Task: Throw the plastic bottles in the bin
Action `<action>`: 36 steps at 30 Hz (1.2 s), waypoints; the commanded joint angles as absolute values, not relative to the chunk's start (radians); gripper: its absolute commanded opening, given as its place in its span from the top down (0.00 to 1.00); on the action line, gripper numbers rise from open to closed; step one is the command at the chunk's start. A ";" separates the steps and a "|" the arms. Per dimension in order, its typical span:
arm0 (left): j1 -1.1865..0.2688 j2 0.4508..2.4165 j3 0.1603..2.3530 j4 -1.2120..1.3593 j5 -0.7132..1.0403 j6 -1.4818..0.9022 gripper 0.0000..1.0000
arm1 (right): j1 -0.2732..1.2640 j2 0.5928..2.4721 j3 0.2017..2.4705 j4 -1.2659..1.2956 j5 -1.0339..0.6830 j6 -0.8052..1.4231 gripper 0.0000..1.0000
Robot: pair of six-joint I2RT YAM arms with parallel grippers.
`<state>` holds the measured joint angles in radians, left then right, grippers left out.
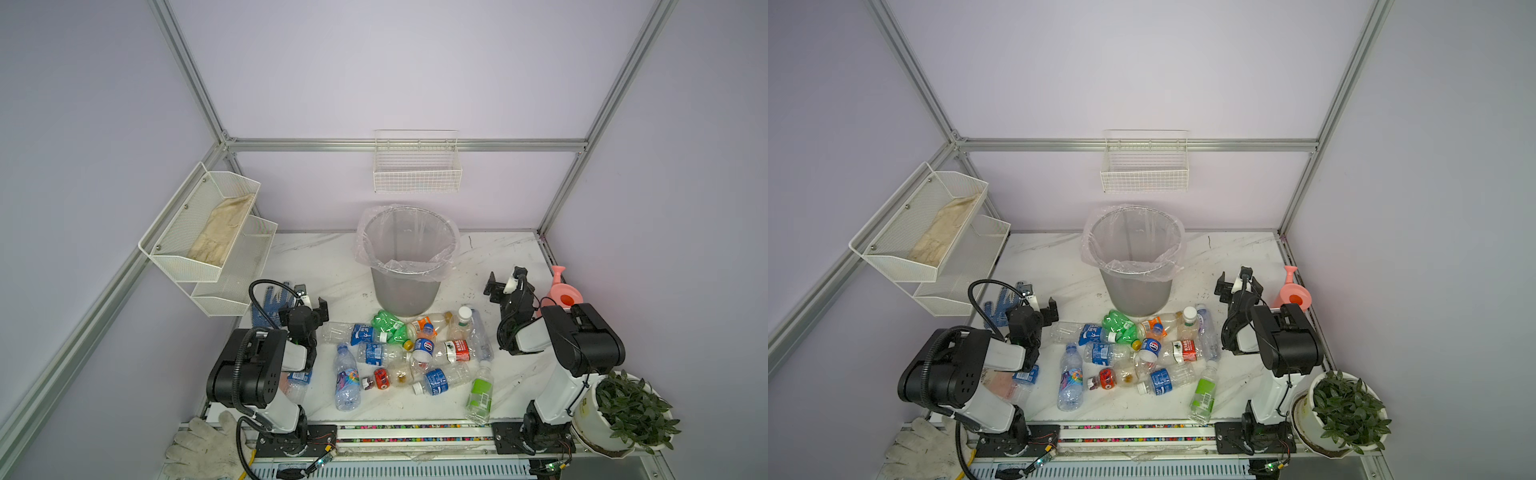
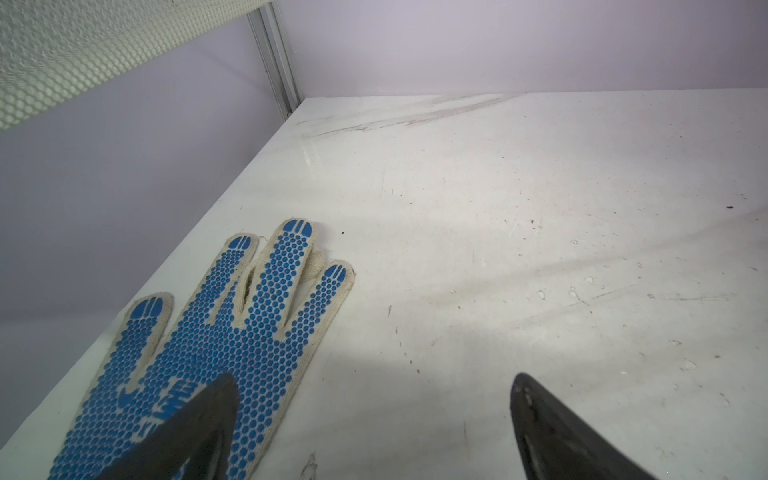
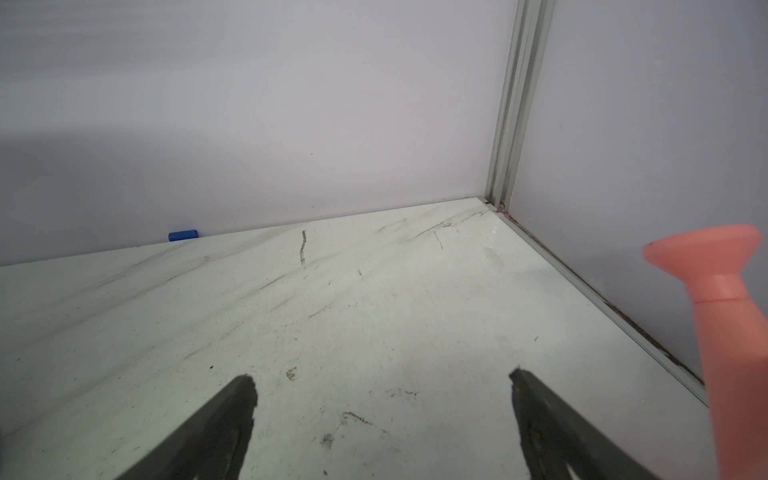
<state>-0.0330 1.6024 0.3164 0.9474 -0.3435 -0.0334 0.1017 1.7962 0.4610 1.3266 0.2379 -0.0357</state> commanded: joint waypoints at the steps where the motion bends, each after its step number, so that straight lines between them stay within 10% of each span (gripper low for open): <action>1: -0.028 1.578 0.370 0.980 -0.340 -0.034 0.00 | 0.107 1.782 0.462 1.349 0.227 -0.041 0.03; 31: -0.025 1.566 0.378 0.962 -0.346 -0.031 0.00 | 0.107 1.736 0.442 1.356 0.275 -0.016 0.02; 36: -0.047 1.459 0.599 0.491 -0.471 -0.051 0.00 | 0.107 1.452 0.423 1.201 0.243 -0.015 0.03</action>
